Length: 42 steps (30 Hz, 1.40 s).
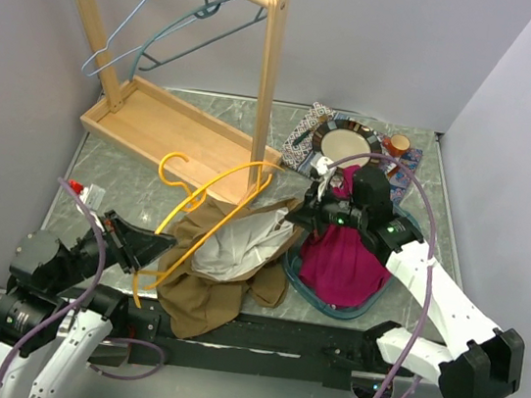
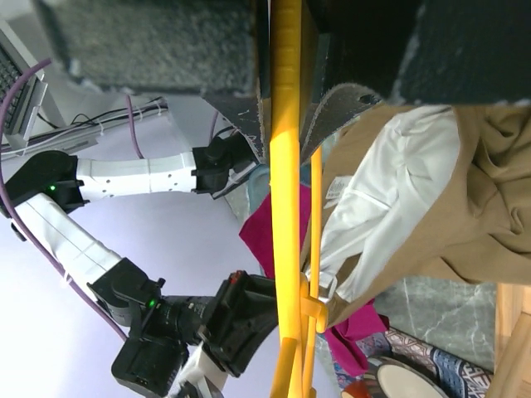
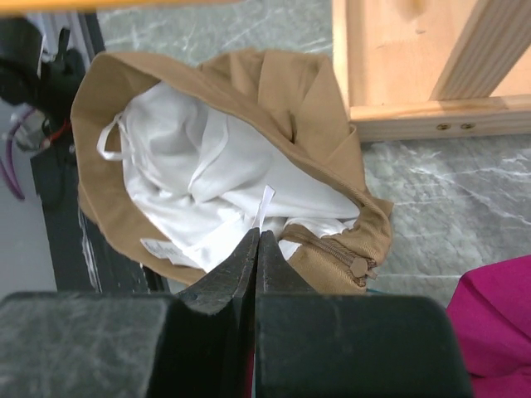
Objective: Place the skirt on the hanger
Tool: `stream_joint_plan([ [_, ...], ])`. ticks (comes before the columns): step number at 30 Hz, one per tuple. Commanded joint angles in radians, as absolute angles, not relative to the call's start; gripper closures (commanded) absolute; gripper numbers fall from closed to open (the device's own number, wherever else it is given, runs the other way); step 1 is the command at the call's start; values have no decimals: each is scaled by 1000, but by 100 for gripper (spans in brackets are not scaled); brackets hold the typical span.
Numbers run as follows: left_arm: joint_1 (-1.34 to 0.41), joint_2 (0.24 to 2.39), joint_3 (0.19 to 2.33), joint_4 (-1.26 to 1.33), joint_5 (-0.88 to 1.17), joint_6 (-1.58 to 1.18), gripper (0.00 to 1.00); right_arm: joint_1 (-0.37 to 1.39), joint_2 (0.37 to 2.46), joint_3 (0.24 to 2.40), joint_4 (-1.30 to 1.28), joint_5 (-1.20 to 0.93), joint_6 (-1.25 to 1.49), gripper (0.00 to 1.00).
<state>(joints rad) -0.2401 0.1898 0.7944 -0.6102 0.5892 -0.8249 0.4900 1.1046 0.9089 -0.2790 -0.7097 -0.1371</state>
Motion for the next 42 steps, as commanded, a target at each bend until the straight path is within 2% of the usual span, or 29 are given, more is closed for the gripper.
stream_joint_plan([
  [1,-242,147,784,-621,609,-893,99,485,1114,951,-176,-646,-43,100],
  [9,-242,152,730,-604,657,-919,99,485,1123,956,-132,-578,-3,100],
  [42,-242,149,584,-476,683,-991,99,531,1155,1005,-158,-647,-52,100],
])
